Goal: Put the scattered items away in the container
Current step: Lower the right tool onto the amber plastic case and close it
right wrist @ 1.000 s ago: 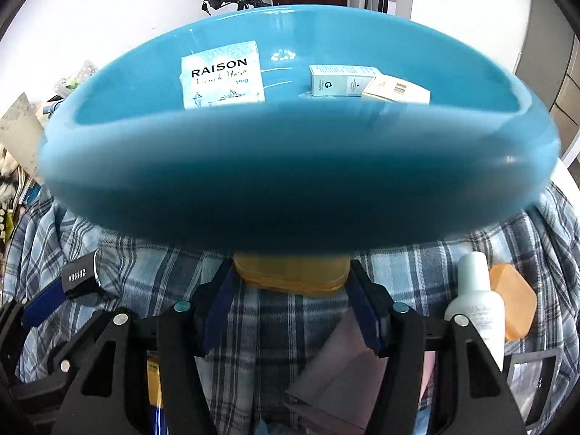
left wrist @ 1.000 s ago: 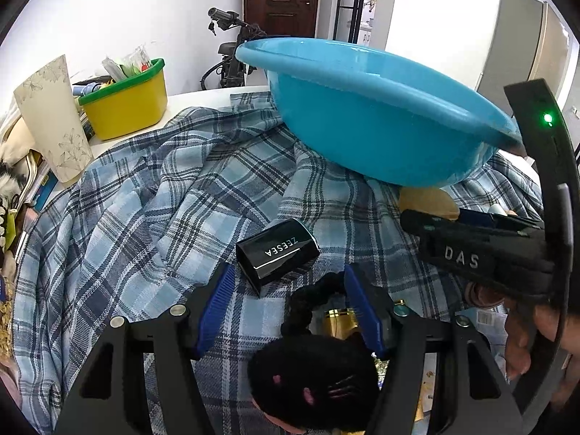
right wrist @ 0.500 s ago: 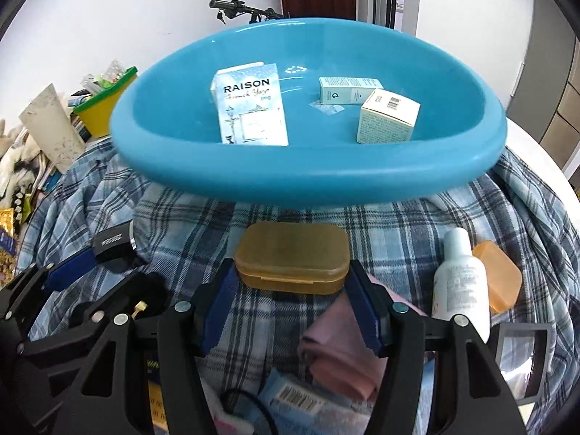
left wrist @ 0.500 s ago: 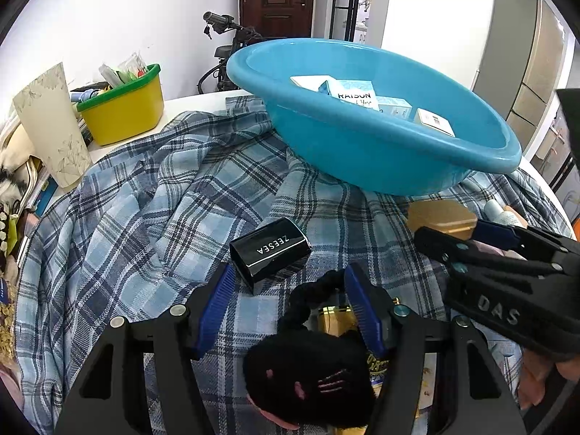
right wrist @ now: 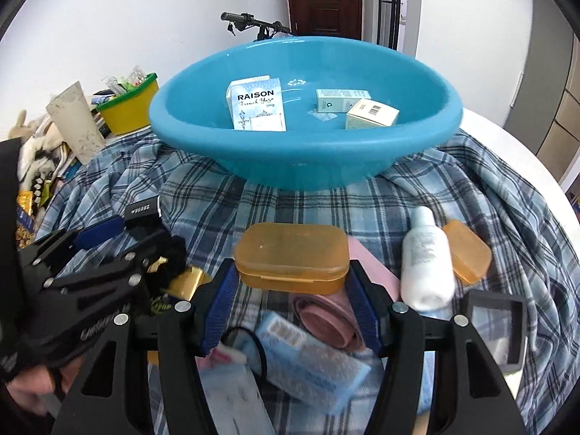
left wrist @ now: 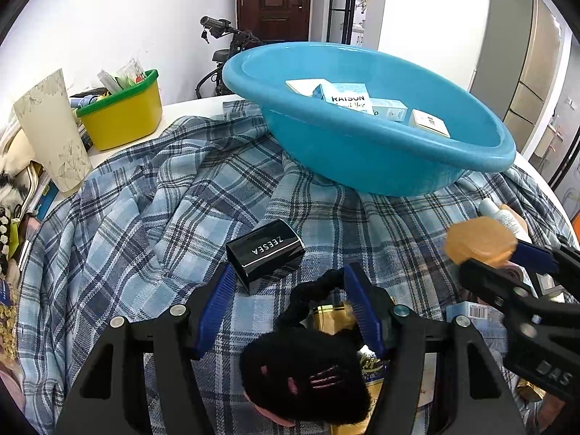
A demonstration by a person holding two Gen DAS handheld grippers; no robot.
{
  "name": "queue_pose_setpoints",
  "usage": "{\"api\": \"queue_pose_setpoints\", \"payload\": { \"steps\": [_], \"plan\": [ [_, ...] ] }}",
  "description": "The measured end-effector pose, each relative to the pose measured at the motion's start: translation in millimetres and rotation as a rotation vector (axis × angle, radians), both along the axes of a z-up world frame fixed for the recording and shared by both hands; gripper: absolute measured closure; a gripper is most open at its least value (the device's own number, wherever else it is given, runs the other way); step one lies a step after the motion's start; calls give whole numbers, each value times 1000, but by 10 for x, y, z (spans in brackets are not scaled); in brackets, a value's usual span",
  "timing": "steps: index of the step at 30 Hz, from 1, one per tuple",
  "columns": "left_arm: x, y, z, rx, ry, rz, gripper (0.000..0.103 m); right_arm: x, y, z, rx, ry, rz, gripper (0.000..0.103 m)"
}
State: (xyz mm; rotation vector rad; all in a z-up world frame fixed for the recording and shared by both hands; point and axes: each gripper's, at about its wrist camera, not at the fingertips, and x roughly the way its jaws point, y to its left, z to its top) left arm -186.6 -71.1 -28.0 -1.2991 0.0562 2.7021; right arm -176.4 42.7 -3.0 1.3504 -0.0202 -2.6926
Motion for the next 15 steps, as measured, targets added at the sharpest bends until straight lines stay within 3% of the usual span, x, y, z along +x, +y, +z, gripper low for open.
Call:
{"api": "queue_pose_setpoints", "payload": {
  "steps": [15],
  "plan": [
    [-26,-23,-16,10,-8,18,37,409,155,187,-62,52,27,44]
  ]
}}
